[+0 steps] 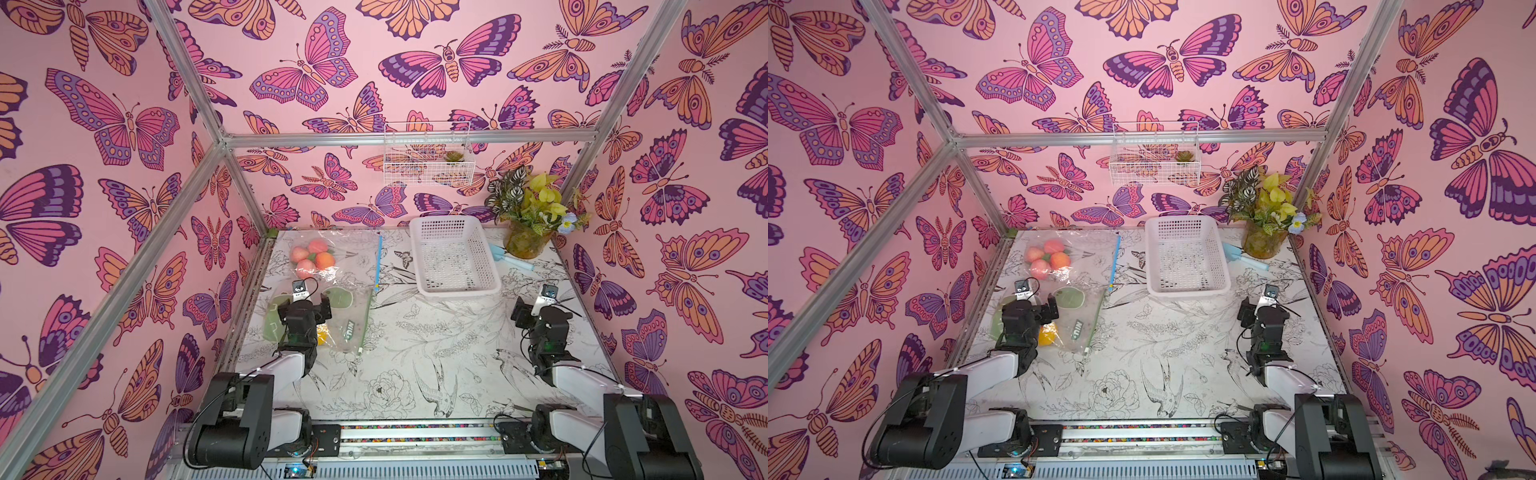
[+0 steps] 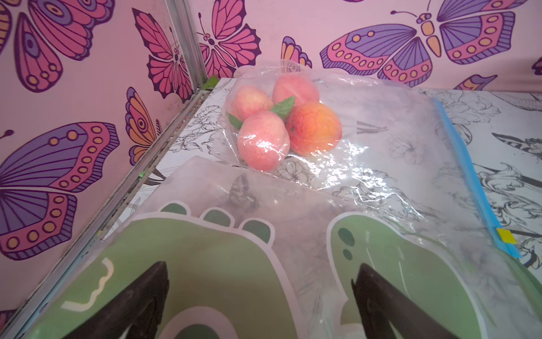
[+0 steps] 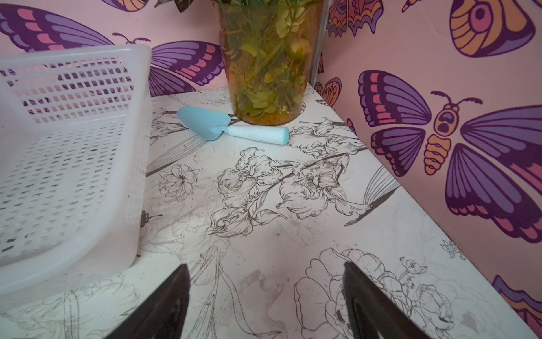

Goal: Place the peach in a zip-top bag and seal the zipper
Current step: Reset both arms

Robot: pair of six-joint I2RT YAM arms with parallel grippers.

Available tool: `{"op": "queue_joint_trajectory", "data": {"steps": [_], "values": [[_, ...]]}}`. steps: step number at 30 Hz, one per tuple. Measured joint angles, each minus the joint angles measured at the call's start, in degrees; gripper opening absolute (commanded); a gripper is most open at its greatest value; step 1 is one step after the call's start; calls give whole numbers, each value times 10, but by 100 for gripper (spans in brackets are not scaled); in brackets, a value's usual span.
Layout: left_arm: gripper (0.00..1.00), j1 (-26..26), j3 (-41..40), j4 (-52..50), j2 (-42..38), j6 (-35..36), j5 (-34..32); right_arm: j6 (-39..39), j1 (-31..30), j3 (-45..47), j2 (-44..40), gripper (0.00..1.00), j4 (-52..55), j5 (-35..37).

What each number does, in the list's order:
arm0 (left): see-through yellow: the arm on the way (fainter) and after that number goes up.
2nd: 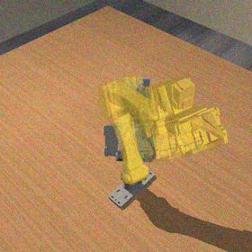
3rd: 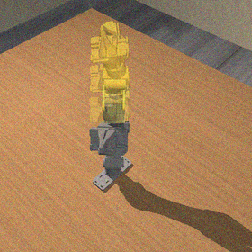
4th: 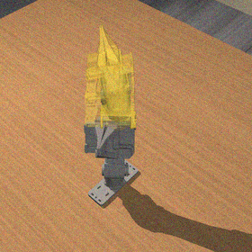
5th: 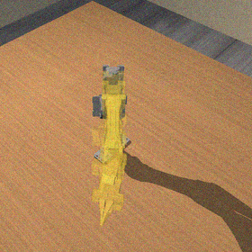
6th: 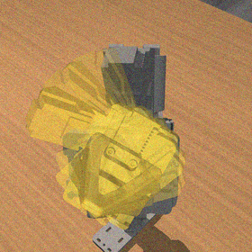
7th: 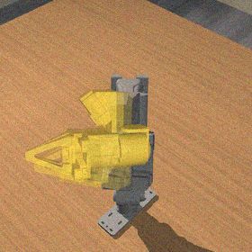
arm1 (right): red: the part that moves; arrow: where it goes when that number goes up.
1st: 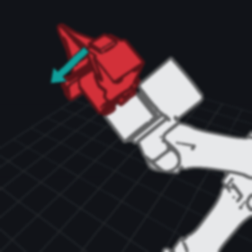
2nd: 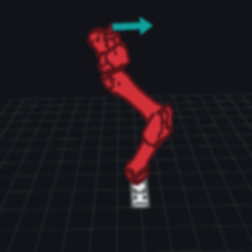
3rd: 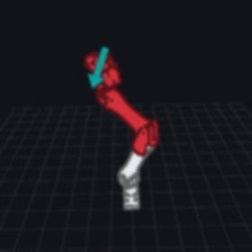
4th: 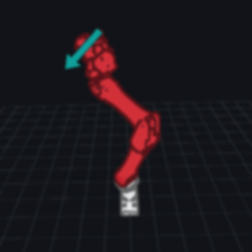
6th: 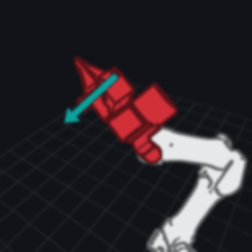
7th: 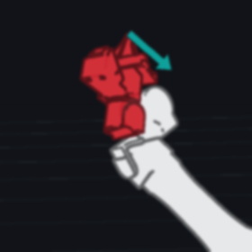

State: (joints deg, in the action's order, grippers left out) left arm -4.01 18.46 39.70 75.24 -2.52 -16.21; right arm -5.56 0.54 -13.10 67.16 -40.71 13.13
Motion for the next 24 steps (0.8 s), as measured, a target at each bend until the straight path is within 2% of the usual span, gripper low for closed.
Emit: {"op": "queue_joint_trajectory", "data": {"steps": [4, 12, 16, 18, 24], "values": [[100, 0, -2, 32, 17, 17, 34, 0, 4, -1, 27, 83, -25, -22], [100, 3, -52, 221, 113, 55, 77, 0, 5, -1, 114, 85, -127, -59], [100, 3, -47, 232, 129, 60, 86, 0, 5, -1, 163, 89, -175, -68], [100, 3, -38, 219, 129, 60, 87, 0, 5, -2, 190, 99, -197, -75], [100, 13, -5, 179, 130, 50, 89, 4, 5, -42, 194, 99, -148, -78]]}}
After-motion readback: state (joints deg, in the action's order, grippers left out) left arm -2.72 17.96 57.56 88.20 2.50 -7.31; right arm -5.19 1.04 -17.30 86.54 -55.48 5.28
